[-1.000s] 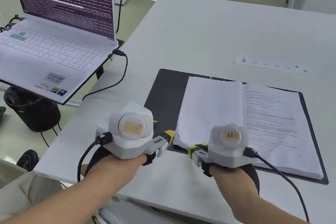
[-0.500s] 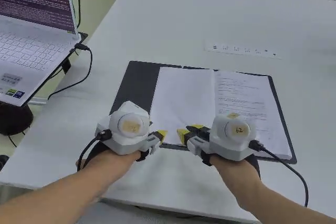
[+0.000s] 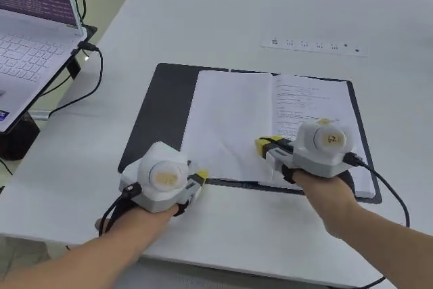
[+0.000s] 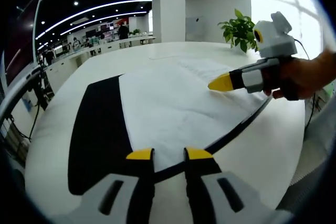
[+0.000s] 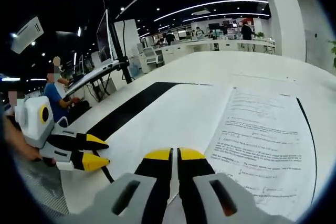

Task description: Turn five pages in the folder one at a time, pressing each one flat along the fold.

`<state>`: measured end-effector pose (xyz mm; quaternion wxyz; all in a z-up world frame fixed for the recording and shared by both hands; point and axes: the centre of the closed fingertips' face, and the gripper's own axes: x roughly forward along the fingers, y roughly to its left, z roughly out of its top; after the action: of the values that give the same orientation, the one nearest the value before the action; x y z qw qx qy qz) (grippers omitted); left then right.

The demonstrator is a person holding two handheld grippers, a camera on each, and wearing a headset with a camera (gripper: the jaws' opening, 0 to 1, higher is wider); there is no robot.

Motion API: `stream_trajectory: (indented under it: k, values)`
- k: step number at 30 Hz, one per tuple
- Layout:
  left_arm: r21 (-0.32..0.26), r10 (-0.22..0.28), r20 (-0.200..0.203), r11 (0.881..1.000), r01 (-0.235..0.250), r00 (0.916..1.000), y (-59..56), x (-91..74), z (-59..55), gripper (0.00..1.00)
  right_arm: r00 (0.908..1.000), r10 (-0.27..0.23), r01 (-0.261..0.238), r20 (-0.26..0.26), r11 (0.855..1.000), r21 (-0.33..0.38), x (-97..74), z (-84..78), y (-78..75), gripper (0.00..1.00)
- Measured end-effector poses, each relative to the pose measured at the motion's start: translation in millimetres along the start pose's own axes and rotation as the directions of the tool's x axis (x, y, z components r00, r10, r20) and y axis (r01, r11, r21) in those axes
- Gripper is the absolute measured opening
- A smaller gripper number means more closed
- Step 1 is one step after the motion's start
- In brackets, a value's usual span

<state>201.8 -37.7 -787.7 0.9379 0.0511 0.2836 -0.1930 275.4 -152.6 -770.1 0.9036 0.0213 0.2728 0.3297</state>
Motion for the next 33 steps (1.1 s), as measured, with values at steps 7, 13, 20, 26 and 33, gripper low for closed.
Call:
stream_trajectory:
  k: [7, 13, 20, 26, 33]
  values:
    - [-0.018, 0.010, 0.029, 1.000, -0.009, 0.9995, 2.2, 3.2, -1.9, 0.21, 0.9997, -0.013, 0.012, 0.019, 0.999, 0.038, 15.8, 13.1, -26.4, 0.00]
    - [-0.012, 0.014, 0.035, 1.000, -0.013, 0.9993, 2.4, 3.7, -2.6, 0.20, 0.9991, -0.019, 0.018, 0.038, 0.999, 0.033, 27.0, 25.1, -33.4, 0.00]
    - [-0.010, 0.017, 0.044, 1.000, -0.017, 0.9989, 3.2, 3.5, -3.4, 0.20, 0.9969, -0.026, 0.025, 0.074, 1.000, 0.016, 38.5, 37.0, -37.0, 0.00]
    - [-0.011, 0.018, 0.046, 1.000, -0.017, 0.9988, 2.9, 1.1, -2.9, 0.20, 0.9940, -0.051, 0.050, 0.096, 0.999, 0.014, 52.0, 48.3, -47.2, 0.00]
    - [-0.015, 0.023, 0.056, 1.000, -0.022, 0.9982, 2.4, 0.0, -2.2, 0.20, 0.9893, -0.085, 0.082, 0.118, 0.996, 0.034, 68.8, 59.9, -62.9, 0.00]
